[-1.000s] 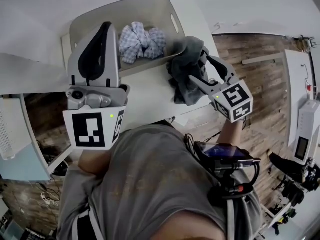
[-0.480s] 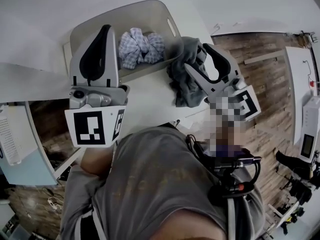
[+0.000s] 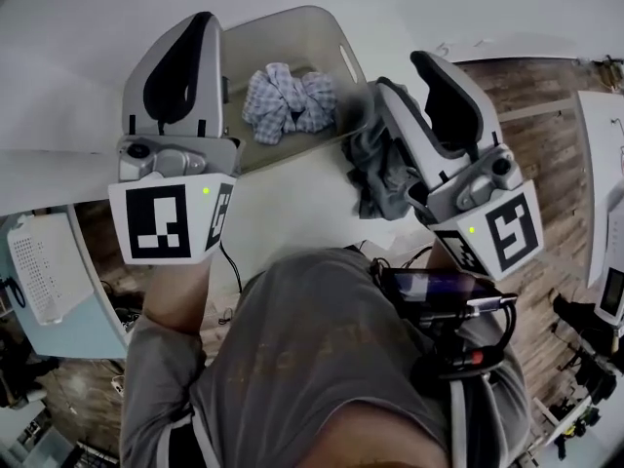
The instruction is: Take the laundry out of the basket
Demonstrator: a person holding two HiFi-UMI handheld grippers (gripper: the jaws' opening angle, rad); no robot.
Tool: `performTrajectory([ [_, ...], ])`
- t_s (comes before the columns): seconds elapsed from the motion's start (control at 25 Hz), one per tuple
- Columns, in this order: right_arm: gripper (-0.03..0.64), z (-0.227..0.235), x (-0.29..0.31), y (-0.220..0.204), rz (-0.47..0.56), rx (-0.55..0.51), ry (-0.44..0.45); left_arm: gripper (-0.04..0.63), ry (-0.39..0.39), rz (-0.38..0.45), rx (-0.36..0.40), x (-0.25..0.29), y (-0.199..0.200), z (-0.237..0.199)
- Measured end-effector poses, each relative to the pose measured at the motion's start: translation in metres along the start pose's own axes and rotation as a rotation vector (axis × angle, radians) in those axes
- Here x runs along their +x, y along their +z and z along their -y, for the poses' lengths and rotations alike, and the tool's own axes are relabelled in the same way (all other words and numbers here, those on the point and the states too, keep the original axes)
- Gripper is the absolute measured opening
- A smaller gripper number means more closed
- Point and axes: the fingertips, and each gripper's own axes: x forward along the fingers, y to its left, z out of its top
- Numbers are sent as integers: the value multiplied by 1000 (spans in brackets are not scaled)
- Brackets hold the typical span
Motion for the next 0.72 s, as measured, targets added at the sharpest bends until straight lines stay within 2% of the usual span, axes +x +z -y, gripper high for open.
performTrajectory([
  [0.12, 169, 8, 16, -3, 27, 12, 7, 8, -25, -33, -8, 15, -21, -2],
  [0.24, 167, 18, 33, -18, 8, 24, 9, 8, -78, -95, -9, 28, -54, 6],
  [0.52, 167, 38, 68, -46, -42, 87, 32, 8, -307, -274, 30, 44, -136, 56],
  [0.72, 167, 48, 80, -54, -32, 114, 48, 8, -433, -338, -7, 48, -183, 85],
])
